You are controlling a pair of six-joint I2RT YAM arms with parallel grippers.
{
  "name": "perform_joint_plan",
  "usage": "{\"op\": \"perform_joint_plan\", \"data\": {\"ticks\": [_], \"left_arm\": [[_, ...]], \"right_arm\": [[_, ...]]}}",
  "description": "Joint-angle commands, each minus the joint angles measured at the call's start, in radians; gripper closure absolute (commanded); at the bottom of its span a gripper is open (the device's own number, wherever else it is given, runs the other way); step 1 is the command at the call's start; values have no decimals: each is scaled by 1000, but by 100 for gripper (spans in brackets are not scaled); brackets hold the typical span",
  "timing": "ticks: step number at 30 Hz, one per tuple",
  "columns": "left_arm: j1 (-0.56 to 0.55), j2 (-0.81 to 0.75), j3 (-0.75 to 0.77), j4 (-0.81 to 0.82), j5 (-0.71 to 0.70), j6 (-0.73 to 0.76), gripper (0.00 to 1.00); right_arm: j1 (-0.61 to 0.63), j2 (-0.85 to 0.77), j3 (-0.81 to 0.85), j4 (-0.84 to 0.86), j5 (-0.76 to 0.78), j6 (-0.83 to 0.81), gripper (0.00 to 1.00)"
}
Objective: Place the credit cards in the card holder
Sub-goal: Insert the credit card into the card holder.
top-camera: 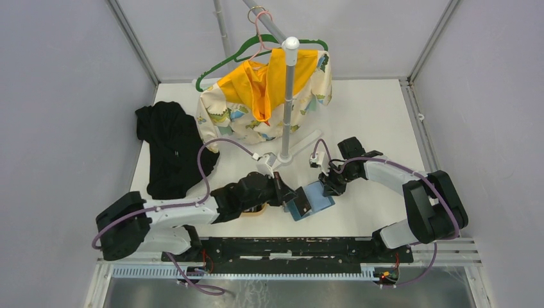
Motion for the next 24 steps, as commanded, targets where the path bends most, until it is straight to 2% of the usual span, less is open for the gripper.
{"op": "perform_joint_plan", "data": {"ticks": [1,4,12,24], "left_arm": [[-38,88,-24,249,-117,-127,98],[-51,126,-48,306,-167,-140,98],[-53,233,-86,463,-170,-207,98],[-53,261,-127,455,-176,-225,98]], "right_arm": [[4,-5,15,0,22,-7,75],[3,-3,17,0,27,-4,75],[2,0,17,-2,32,-3,75],[5,4,17,-3,31,-4,75]]}}
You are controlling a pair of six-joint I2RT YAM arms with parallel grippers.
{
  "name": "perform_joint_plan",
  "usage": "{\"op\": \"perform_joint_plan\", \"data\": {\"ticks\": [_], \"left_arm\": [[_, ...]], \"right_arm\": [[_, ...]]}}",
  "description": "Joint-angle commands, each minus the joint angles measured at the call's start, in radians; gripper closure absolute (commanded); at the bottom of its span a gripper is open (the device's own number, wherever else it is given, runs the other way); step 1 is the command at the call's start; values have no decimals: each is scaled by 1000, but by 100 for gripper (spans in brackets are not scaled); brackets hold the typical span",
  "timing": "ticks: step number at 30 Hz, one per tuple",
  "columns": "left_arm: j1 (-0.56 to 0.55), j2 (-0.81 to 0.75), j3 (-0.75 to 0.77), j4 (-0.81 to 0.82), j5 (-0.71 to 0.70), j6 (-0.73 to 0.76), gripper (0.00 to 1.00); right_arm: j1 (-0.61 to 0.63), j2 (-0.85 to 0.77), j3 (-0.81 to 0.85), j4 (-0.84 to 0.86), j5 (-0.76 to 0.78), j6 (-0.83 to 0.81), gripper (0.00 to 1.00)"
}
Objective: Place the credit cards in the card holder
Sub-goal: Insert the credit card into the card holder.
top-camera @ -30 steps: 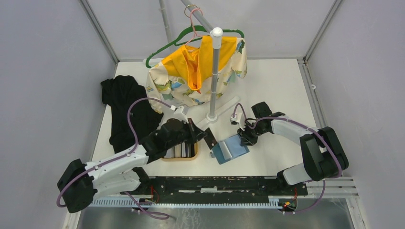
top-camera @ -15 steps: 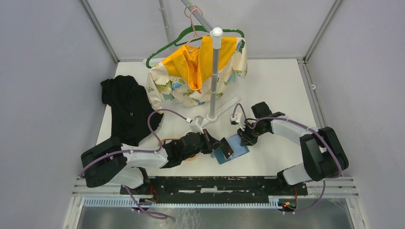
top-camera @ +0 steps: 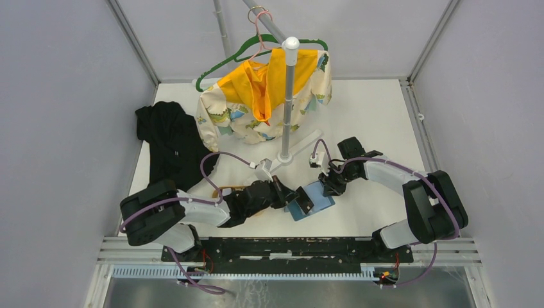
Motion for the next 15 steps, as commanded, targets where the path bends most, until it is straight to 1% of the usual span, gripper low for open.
{"op": "perform_joint_plan", "data": {"ticks": [1,9,15], "left_arm": [[-6,-6,-28,61,-38,-40,98],[-7,19,-24,75,-41,-46,98],[-7,54,-25,123,-28,-62,98]], "right_arm": [[3,3,17,-3,23,-5,75],[3,4,17,-4,22,-5,75],[5,4,17,-5,22,-6,75]]}}
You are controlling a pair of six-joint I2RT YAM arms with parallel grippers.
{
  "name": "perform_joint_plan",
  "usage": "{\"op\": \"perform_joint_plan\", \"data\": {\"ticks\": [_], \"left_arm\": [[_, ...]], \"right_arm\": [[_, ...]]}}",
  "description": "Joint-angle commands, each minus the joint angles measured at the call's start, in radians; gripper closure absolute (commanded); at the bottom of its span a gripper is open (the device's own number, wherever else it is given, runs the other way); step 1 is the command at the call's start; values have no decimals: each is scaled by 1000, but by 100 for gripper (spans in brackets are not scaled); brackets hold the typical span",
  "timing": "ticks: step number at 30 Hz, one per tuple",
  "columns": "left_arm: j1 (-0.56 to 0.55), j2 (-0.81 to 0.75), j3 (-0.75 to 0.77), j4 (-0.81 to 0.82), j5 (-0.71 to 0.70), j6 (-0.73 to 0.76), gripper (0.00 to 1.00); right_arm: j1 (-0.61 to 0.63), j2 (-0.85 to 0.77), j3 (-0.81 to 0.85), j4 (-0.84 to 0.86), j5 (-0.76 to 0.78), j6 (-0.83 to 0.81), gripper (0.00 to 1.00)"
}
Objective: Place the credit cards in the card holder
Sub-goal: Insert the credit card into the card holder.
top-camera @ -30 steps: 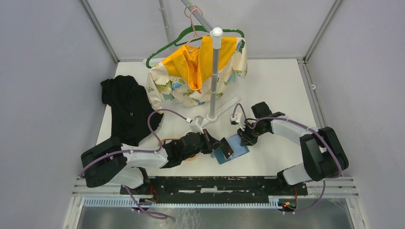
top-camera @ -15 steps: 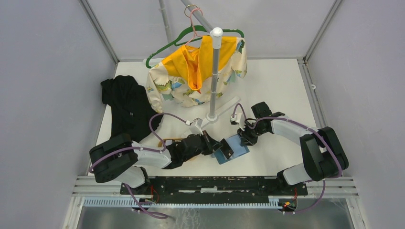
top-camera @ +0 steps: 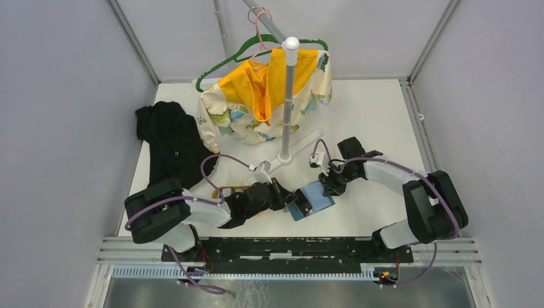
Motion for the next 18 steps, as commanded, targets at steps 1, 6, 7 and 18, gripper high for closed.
{"op": "perform_joint_plan", "data": {"ticks": [1,6,7,18], "left_arm": [[-7,27,6,100,-23,-48,98],[-6,40,0,127,-17,-60,98],[-5,40,-1,131,-17,-64,98],[-6,34,-21,149,-23,-101,98]], "right_arm": [[4,5,17,-5,23,-6,75],[4,5,17,-7,22,-6,75],[3,4,17,-7,22,-8,75],[3,6,17,-7,22,-6,75]]}}
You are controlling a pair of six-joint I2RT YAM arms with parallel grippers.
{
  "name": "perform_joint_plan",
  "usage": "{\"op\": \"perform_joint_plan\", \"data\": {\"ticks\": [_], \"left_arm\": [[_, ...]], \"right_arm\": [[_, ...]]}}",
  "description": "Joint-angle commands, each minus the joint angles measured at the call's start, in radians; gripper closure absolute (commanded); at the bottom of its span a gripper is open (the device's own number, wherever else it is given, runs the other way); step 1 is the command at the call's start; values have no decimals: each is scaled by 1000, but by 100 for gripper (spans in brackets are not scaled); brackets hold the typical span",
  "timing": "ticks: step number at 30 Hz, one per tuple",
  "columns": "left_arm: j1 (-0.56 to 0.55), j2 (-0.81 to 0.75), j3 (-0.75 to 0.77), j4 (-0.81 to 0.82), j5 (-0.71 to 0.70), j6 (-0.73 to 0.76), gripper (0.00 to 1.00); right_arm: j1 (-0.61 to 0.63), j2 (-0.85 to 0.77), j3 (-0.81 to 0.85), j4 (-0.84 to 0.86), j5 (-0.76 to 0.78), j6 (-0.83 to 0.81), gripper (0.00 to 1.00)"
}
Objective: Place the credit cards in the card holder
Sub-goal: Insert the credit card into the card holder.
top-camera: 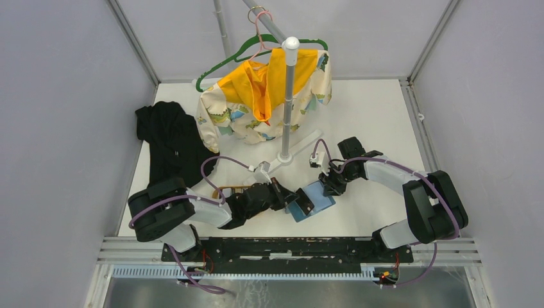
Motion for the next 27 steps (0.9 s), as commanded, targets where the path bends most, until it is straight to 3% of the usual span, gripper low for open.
{"op": "perform_joint_plan", "data": {"ticks": [1,27], "left_arm": [[-5,3,-10,68,-28,-67,98],[-6,83,-18,80,-43,-144,98]], "right_arm": [[4,6,17,-7,21,-6,75],[4,1,17,-6,11,-6,75]]}}
